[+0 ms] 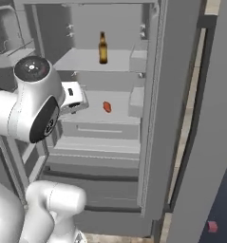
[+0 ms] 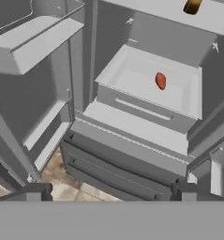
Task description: Place the beer on the top shelf of the fridge to keep it out of children's reach, and place the sweet potato and pear on lower shelves for easy access.
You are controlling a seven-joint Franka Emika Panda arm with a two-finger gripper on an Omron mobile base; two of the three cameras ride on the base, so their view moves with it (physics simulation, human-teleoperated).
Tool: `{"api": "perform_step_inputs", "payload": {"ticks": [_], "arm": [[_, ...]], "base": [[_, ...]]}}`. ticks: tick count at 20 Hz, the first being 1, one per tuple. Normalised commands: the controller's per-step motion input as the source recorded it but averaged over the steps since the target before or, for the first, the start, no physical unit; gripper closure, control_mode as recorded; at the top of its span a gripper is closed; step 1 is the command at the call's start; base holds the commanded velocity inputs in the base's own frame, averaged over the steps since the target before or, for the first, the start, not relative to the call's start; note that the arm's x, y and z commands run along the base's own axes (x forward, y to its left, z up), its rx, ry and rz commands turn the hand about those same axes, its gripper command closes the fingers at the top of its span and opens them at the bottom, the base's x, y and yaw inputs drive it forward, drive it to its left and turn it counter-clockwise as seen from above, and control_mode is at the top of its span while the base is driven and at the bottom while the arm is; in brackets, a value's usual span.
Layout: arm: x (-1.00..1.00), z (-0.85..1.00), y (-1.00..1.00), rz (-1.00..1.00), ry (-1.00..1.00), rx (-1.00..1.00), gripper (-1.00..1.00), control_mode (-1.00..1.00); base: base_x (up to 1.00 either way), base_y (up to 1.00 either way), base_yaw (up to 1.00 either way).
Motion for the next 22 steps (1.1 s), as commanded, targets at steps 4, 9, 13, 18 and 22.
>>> {"api": "perform_step_inputs", "payload": {"ticks": [4, 9, 13, 18, 22], "arm": [[0.00, 0.00, 0.00, 0.00, 0.00, 0.00, -1.00, 1.00], [0.00, 0.00, 0.00, 0.00, 0.00, 0.00, -1.00, 1.00], [0.00, 0.00, 0.00, 0.00, 0.00, 0.00, -1.00, 1.00], [0.00, 0.00, 0.00, 0.00, 0.00, 0.00, -1.00, 1.00], [0.00, 0.00, 0.00, 0.00, 0.00, 0.00, -1.00, 1.00]], "base": [[-1.00, 0.00, 0.24], [-1.00, 0.30, 0.29], [-0.69, 0.93, 0.26], [-0.19, 1.00, 0.22], [0.03, 1.00, 0.13]]}}
